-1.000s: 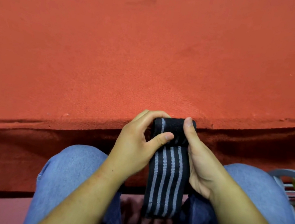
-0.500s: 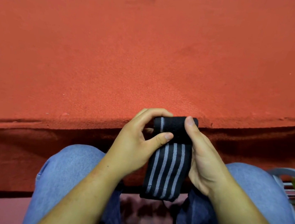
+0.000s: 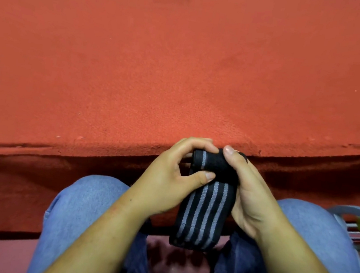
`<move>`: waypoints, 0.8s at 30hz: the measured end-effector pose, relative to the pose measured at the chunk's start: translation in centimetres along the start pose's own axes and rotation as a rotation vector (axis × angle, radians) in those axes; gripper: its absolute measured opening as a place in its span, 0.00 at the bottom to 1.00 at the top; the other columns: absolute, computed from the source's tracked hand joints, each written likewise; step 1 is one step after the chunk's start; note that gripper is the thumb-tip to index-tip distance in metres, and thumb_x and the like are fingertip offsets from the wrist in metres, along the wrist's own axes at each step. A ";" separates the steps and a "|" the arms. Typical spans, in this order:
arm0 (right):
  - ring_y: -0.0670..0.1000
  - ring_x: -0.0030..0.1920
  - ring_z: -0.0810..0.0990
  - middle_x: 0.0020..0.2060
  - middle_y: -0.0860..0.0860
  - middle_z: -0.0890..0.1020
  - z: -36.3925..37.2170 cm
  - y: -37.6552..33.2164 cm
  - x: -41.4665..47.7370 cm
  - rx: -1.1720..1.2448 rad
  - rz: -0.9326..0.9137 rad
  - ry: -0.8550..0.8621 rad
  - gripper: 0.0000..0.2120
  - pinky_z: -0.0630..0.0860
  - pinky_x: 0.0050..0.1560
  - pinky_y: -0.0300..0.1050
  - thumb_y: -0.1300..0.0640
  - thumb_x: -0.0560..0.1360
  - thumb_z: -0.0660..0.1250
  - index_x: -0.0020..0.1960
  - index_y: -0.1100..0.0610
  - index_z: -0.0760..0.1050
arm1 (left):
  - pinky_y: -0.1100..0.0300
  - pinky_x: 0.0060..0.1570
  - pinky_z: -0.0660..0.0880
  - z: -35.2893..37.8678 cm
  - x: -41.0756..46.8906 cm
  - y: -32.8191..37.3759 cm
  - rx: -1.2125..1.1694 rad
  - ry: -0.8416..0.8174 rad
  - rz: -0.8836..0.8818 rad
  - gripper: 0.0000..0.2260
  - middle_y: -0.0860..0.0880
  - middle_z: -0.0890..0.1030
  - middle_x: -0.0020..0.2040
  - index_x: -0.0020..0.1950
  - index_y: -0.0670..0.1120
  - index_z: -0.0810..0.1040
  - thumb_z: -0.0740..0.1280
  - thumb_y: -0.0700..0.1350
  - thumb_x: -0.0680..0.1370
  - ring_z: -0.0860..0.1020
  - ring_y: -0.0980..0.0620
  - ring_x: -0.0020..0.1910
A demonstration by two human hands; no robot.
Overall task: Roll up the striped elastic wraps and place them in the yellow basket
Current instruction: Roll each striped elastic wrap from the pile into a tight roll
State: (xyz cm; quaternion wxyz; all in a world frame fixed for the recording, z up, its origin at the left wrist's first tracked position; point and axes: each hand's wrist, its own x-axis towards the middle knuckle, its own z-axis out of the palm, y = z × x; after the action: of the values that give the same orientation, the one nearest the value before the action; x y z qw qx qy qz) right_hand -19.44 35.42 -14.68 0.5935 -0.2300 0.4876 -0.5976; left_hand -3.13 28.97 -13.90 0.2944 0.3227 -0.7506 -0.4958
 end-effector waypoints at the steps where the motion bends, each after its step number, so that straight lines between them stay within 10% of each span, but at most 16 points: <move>1: 0.61 0.57 0.86 0.56 0.62 0.86 -0.1 0.0 0.0 0.006 -0.005 0.014 0.22 0.82 0.60 0.58 0.48 0.77 0.69 0.64 0.62 0.78 | 0.66 0.70 0.66 0.0 0.0 0.0 0.003 -0.010 -0.006 0.18 0.58 0.77 0.70 0.61 0.56 0.78 0.76 0.39 0.77 0.73 0.62 0.71; 13: 0.51 0.52 0.86 0.48 0.52 0.87 0.1 0.1 -0.3 -0.116 -0.036 -0.034 0.17 0.82 0.53 0.48 0.62 0.81 0.65 0.68 0.50 0.74 | 0.64 0.61 0.74 0.8 -0.5 0.7 -0.137 -0.057 -0.203 0.34 0.70 0.78 0.63 0.79 0.65 0.58 0.67 0.65 0.76 0.79 0.67 0.62; 24: 0.51 0.60 0.85 0.58 0.49 0.86 0.4 0.5 -0.2 -0.283 -0.114 0.020 0.30 0.77 0.68 0.61 0.30 0.68 0.75 0.66 0.40 0.76 | 0.67 0.63 0.75 0.9 -0.5 0.7 -0.121 -0.069 -0.160 0.29 0.60 0.80 0.66 0.80 0.65 0.55 0.65 0.54 0.83 0.78 0.64 0.65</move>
State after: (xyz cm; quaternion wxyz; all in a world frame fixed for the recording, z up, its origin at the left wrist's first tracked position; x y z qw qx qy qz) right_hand -18.81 35.59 -14.87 0.5151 -0.3328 0.5591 -0.5579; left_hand -3.60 30.06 -13.64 0.2470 0.3460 -0.7009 -0.5728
